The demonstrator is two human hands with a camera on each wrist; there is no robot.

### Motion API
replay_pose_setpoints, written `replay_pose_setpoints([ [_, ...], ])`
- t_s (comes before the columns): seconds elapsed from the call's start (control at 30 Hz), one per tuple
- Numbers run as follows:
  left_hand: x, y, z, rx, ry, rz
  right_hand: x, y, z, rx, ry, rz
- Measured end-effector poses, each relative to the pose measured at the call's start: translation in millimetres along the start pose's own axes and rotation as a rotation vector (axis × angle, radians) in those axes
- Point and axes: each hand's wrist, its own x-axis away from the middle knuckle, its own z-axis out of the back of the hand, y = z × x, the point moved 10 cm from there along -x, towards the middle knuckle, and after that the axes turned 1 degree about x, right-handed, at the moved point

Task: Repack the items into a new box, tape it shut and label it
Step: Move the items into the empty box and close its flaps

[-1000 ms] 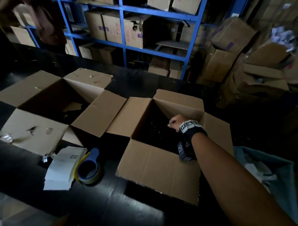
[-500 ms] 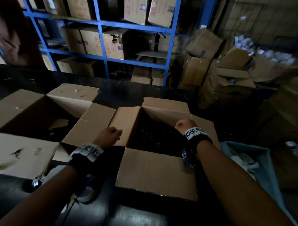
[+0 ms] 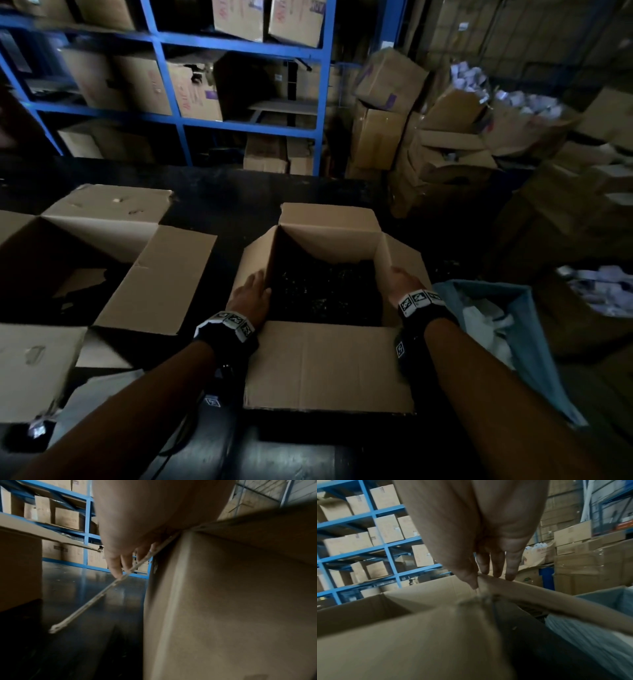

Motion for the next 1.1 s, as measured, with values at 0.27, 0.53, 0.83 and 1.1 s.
replay_pose_setpoints([
  [0.27,-15.1,1.9,-6.2,-0.093,0.025,-0.064,-0.2,53.9,9.3,-0.131,-0.031,-0.096],
  [0.53,-8.0,-54.0,14.4,-0.027,0.021,0.401,0.6,116.1,0.9,-0.214,-0.106,-0.304],
  [0.83,8.8,14.5,125.1,-0.205,0.371,0.064,5.1,103.6,111.2,-0.288,0.131,-0.084],
  [1.1,39.6,109.8,89.5,0.259,0.133,-0.294,24.5,15.7,107.4,-0.719,0.024,0.252],
])
